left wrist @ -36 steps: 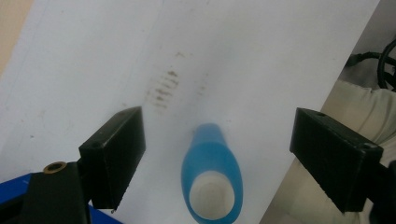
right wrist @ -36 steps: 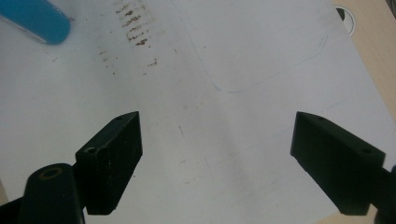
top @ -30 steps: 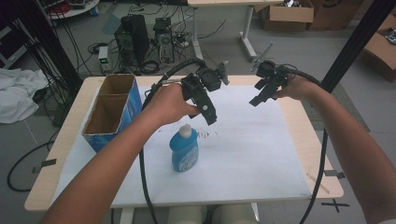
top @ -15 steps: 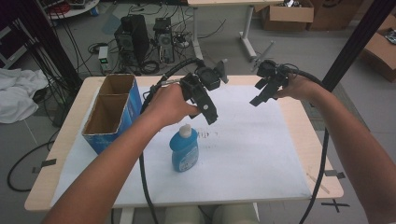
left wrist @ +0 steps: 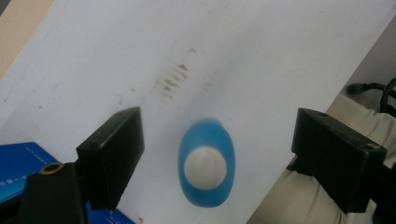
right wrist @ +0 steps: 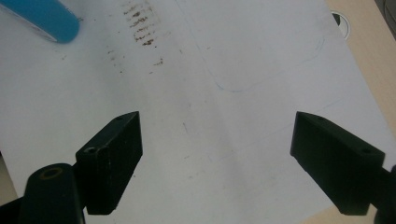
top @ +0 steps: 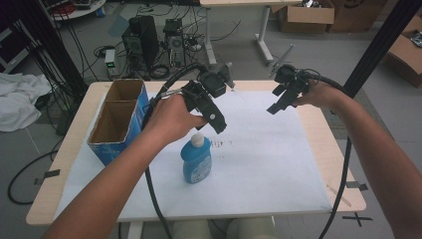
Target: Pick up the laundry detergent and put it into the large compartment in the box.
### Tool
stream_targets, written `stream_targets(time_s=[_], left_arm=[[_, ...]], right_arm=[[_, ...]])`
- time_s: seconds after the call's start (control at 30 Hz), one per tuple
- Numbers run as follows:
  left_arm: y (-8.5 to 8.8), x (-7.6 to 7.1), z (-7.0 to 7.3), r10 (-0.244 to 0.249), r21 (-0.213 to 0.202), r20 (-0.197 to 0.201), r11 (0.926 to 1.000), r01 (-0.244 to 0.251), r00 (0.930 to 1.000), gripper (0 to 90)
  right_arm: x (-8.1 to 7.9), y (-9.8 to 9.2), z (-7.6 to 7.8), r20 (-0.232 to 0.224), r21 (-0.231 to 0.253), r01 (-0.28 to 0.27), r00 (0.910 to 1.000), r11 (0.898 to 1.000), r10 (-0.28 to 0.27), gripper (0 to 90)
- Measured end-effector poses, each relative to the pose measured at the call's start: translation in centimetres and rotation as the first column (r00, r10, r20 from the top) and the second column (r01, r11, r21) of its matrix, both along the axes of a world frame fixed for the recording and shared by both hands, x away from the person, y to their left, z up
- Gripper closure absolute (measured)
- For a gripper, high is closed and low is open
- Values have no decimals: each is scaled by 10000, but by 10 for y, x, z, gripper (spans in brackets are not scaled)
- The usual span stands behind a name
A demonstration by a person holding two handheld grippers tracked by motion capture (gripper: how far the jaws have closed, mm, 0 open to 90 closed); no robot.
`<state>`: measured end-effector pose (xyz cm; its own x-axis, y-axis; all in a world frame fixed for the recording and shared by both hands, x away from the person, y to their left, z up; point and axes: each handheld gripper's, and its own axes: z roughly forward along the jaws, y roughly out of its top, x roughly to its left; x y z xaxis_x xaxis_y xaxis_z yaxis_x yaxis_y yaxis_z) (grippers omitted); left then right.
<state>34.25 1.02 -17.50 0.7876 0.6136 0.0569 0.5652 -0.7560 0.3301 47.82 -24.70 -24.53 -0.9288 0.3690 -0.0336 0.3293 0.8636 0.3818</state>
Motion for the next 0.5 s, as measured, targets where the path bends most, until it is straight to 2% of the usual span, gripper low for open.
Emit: stream_targets(time_s=[0.33,0.5], left_arm=[[7,-9,-5,445,119,-141,9989,-443,9989,175],[6,-9,-11,634,338,-288,9975,-624,9976,176]], right_arm=[[-1,-1,4,68,25,4,10000,10000,-4,168],[-2,0,3,18,-18,-42,10000,10000,42,167]])
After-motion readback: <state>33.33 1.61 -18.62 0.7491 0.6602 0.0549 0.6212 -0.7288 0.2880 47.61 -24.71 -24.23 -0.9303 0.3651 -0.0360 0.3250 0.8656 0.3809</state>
